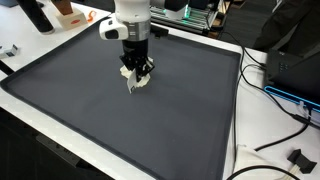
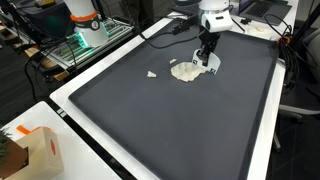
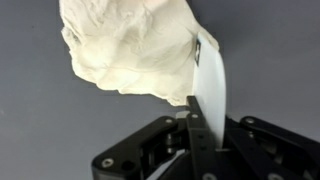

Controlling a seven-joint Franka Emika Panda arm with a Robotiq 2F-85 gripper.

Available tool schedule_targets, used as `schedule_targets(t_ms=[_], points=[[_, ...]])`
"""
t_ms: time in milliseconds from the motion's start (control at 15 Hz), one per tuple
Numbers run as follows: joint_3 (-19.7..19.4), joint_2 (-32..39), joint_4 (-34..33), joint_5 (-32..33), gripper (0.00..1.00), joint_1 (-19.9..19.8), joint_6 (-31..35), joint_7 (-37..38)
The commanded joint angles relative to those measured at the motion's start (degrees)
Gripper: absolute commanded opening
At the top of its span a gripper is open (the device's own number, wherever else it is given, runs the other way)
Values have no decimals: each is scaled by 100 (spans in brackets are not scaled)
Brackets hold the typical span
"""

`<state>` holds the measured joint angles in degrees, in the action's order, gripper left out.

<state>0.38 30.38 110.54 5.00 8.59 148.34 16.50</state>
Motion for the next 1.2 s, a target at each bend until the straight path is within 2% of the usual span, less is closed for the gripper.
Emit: schedule_targets(t_ms=[0, 733, 1133], points=[[28, 51, 454, -196, 1, -44, 123, -129], [-16, -280, 1056, -277, 1, -7, -58, -74], [-6, -673, 1738, -200, 1, -46, 453, -303]])
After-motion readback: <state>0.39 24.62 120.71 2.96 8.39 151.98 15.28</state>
